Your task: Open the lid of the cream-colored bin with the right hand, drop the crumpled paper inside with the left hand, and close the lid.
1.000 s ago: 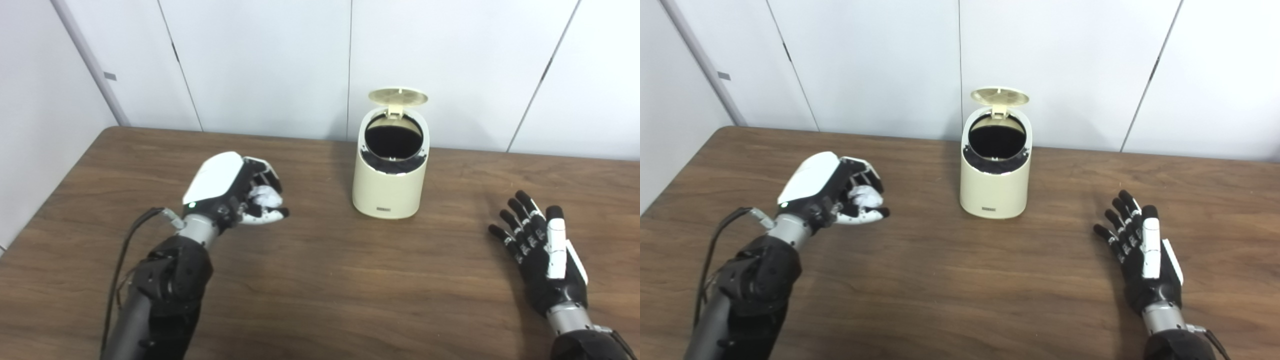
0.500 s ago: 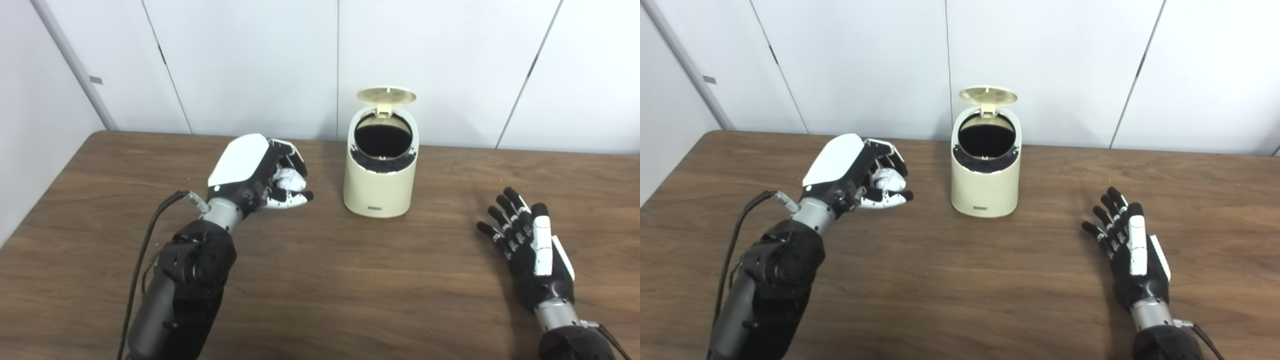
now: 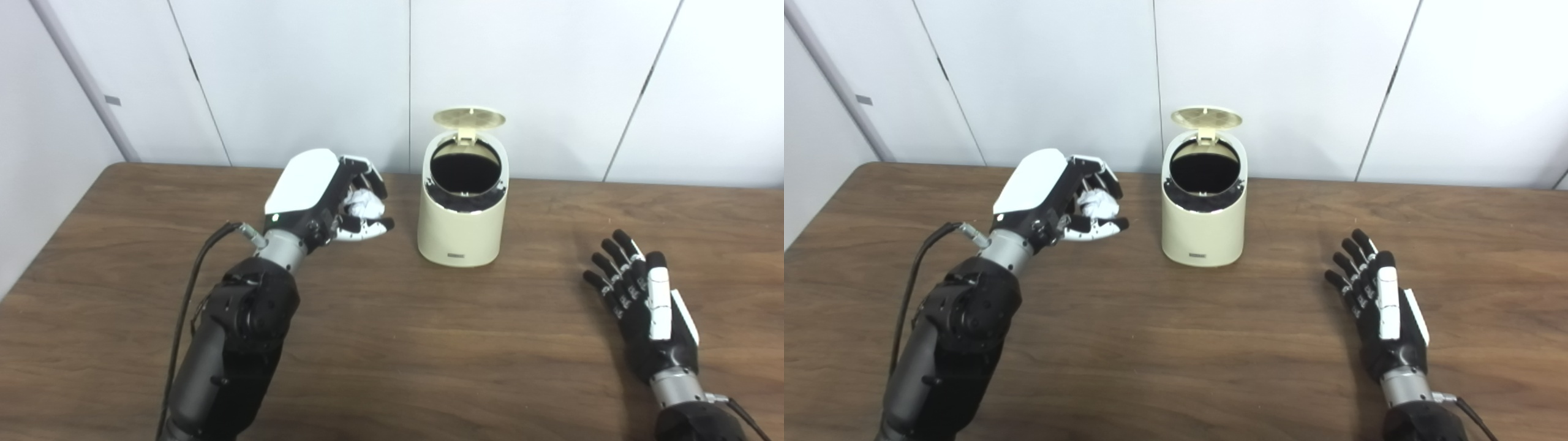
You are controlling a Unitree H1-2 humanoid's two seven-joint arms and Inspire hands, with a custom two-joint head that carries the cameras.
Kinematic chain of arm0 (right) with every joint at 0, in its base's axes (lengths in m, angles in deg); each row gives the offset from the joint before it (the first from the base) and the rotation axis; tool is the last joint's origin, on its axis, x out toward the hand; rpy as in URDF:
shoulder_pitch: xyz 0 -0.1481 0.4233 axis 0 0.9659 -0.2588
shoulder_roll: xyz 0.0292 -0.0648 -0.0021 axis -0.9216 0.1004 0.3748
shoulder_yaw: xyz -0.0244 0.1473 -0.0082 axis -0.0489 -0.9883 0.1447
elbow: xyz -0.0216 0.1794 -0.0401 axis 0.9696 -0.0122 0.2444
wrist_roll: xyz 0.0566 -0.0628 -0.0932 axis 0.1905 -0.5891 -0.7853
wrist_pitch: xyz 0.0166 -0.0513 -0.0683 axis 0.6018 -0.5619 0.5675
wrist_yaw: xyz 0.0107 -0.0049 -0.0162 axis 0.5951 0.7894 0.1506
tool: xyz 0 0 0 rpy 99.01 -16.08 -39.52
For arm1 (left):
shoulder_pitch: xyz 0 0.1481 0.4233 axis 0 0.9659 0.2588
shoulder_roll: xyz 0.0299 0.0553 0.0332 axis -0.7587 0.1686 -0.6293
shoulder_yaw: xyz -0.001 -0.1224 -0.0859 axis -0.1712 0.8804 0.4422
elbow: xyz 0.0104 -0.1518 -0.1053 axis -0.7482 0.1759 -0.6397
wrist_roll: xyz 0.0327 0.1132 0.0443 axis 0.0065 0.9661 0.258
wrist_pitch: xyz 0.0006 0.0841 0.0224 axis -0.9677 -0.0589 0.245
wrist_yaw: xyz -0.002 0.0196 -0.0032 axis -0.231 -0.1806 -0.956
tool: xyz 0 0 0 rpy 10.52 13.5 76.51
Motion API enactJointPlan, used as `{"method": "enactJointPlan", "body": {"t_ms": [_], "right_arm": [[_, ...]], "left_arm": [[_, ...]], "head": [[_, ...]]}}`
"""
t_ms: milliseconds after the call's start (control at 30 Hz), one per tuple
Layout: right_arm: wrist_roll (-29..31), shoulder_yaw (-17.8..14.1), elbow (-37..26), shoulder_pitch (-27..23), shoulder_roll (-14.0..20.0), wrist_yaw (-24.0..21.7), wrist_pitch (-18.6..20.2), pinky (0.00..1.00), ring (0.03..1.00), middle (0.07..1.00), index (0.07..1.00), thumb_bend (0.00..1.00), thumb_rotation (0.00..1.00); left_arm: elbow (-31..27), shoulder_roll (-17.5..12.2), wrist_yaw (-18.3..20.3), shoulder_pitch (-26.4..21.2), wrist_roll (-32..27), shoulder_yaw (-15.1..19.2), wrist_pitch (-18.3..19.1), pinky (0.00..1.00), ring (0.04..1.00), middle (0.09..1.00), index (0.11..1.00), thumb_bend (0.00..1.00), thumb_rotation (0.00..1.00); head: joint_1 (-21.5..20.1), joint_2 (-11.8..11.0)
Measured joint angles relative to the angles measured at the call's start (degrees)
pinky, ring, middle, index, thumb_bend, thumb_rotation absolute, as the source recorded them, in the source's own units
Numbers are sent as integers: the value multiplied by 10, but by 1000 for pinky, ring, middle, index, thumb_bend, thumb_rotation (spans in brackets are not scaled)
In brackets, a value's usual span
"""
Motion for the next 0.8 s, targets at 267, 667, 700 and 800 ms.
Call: {"method": "enactJointPlan", "body": {"t_ms": [267, 667, 700, 800], "right_arm": [[-3, 0, 0, 1, -2, 1, -1, 834, 904, 917, 904, 503, 999], [-7, 1, -3, 3, -3, 1, -2, 825, 915, 923, 900, 526, 1000], [-7, 2, -3, 3, -4, 1, -2, 825, 915, 923, 899, 525, 1000], [-8, 2, -3, 3, -4, 1, -3, 827, 917, 927, 906, 535, 999]], "left_arm": [[13, 7, -13, -17, 0, -5, -15, 289, 384, 501, 534, 466, 0], [64, 13, -25, -51, -10, -21, -46, 305, 396, 509, 521, 469, 0], [66, 14, -29, -54, -12, -22, -48, 304, 395, 507, 522, 470, 0], [75, 21, -34, -60, -14, -25, -52, 306, 391, 493, 523, 469, 0]], "head": [[-1, -4], [-3, -6], [-3, -6], [-4, -7]]}}
